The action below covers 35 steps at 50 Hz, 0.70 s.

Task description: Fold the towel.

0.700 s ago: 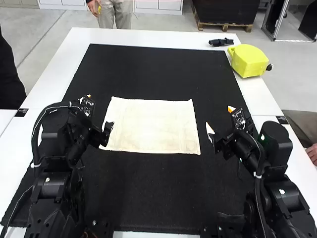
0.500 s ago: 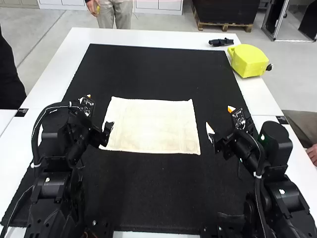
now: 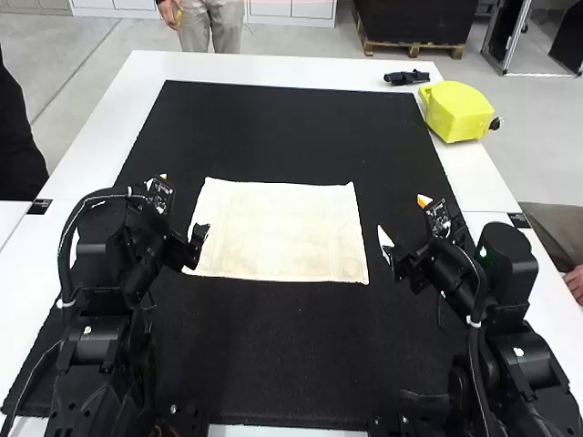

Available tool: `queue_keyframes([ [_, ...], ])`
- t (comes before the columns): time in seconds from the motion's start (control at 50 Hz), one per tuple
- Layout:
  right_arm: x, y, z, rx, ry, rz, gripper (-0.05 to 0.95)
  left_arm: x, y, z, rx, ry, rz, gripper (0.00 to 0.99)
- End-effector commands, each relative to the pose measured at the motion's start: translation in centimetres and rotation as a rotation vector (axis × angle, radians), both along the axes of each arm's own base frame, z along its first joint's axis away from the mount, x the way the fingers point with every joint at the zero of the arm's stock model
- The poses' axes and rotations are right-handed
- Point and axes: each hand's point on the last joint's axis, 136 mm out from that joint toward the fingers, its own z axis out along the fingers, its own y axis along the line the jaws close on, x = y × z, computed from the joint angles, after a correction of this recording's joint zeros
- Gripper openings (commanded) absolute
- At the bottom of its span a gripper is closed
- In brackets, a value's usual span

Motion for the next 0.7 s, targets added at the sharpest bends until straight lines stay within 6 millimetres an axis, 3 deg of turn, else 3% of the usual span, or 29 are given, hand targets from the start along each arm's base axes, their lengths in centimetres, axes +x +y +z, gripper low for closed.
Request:
queue_keyframes([
  [0.0, -0.6, 0.6, -2.9, -0.018, 0.092, 0.047, 0.91, 0.0, -0.1, 0.1, 0.014, -0.011, -0.007, 0.972],
  [0.4, -0.9, 1.1, -3.0, -0.034, 0.086, 0.082, 0.91, 0.0, -0.1, -0.1, 0.016, -0.007, -0.007, 0.97],
  [0.5, -0.9, 1.1, -2.7, -0.129, 0.019, 0.099, 0.91, 0.0, 0.0, 0.1, 0.018, -0.012, -0.004, 0.97],
  [0.68, -0.2, 0.5, -0.9, -0.114, -0.05, 0.057, 0.91, 0.1, 0.5, 0.9, 0.008, -0.046, 0.029, 0.97],
])
